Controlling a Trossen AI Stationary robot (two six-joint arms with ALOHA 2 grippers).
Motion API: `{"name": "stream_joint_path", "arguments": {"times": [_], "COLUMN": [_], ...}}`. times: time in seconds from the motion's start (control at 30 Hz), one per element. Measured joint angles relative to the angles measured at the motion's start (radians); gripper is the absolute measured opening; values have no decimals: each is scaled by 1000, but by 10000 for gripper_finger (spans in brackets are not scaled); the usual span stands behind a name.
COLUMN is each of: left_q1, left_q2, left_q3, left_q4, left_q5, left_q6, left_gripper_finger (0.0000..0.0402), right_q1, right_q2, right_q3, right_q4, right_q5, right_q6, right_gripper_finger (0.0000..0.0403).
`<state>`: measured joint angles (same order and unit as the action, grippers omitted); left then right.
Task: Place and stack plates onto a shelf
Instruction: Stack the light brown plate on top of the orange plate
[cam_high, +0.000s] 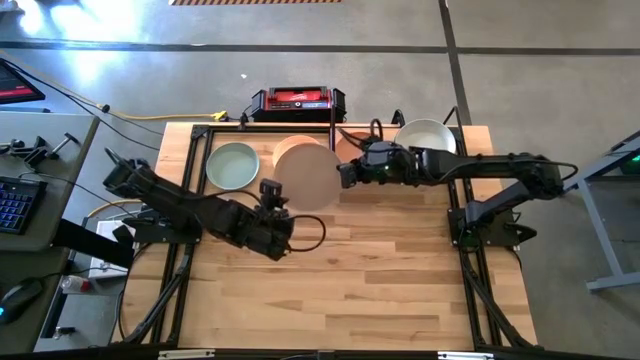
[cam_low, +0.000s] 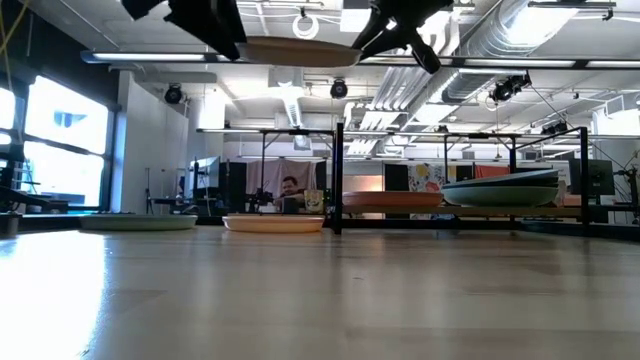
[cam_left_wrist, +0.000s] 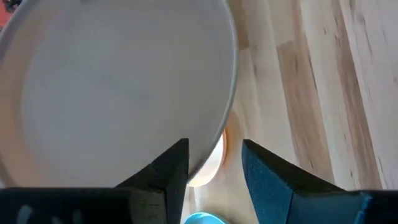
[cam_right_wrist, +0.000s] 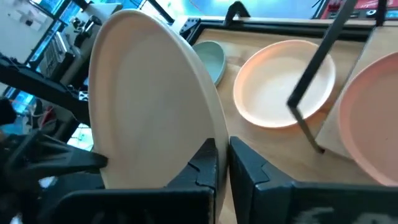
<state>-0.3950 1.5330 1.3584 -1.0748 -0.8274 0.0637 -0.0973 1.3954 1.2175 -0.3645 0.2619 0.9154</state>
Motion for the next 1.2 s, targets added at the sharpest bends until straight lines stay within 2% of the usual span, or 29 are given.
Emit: {"name": "stream_joint_path", "arguments": {"times": [0.37,0.63,0.8,0.97,1.2], "left_q1": [0,0,0,0,0], "left_q2": [-115,-198,-227,-236,-236], "left_q3": [31,31,31,31,31], "left_q4": [-35,-40,-54,-57,-57], "left_q5": [4,-1,-1,2,6], "left_q6": [-103,-223,-299,-349,-353], "left_gripper_finger": [135,133,132,131,131], "right_q1": [-90,-213,-327,-462,-629], "right_q2": [-96,-184,-217,-219,-214], "right_q3": [0,0,0,0,-22], "right_q4": [-35,-106,-175,-264,-341], "right_q5": [23,12,-42,-140,-254], "right_q6": [-40,-87,-145,-197,-234], "right_gripper_finger": [1,1,0,0,0]}}
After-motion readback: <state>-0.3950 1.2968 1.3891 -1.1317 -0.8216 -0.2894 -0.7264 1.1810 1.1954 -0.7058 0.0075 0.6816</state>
